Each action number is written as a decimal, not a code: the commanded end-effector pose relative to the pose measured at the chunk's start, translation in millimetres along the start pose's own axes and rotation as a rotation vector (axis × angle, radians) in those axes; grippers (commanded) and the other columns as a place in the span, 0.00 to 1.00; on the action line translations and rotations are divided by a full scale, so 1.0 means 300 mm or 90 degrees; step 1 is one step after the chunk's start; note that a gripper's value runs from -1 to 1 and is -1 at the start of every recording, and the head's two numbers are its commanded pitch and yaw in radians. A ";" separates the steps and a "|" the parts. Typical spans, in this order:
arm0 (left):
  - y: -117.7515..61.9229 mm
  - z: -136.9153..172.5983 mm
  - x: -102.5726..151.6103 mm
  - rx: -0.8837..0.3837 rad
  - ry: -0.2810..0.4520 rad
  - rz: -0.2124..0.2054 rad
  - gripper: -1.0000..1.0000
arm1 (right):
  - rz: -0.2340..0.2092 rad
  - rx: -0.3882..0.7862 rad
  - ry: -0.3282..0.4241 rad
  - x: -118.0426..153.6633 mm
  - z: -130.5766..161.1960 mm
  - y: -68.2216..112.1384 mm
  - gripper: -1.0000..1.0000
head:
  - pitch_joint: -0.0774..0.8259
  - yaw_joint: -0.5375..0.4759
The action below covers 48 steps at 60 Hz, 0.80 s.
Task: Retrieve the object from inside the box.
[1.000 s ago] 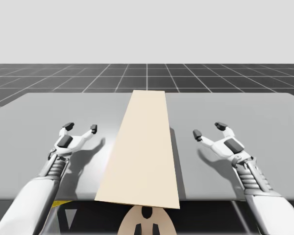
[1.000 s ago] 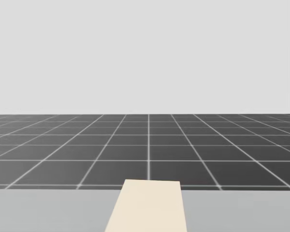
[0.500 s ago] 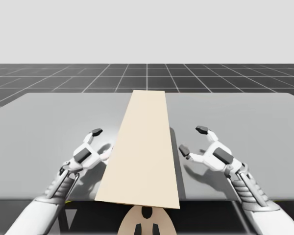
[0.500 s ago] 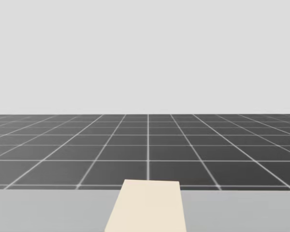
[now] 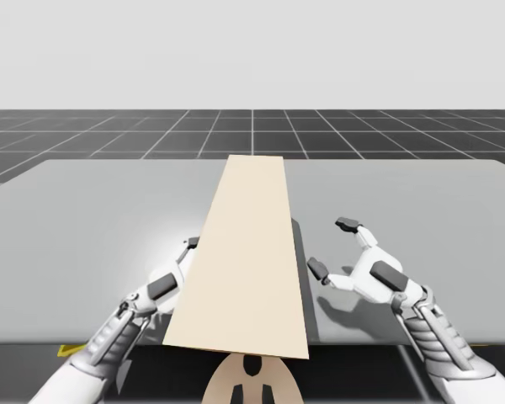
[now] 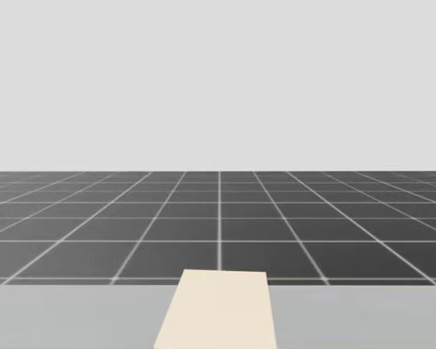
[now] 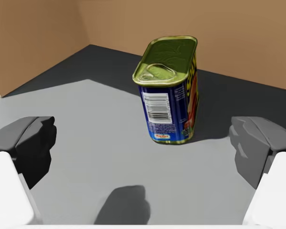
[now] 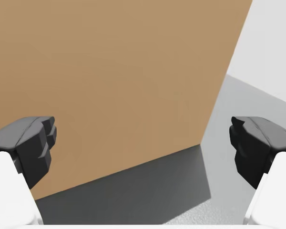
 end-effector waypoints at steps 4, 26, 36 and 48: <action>0.010 -0.059 0.001 -0.053 0.006 0.003 0.00 | 0.006 0.006 -0.009 0.002 0.002 0.004 0.00 | 0.07 0.54; 0.018 -0.283 -0.043 -0.156 0.041 0.007 0.00 | 0.016 0.016 -0.021 0.010 0.015 0.006 0.00 | 0.08 0.53; 0.011 -0.355 -0.045 -0.196 0.045 0.026 0.00 | 0.021 0.017 -0.026 0.016 0.024 0.004 0.00 | 0.09 0.52; 0.012 -0.377 -0.061 -0.206 0.045 0.033 0.00 | 0.023 0.020 -0.031 0.020 0.027 0.005 0.00 | 0.09 0.51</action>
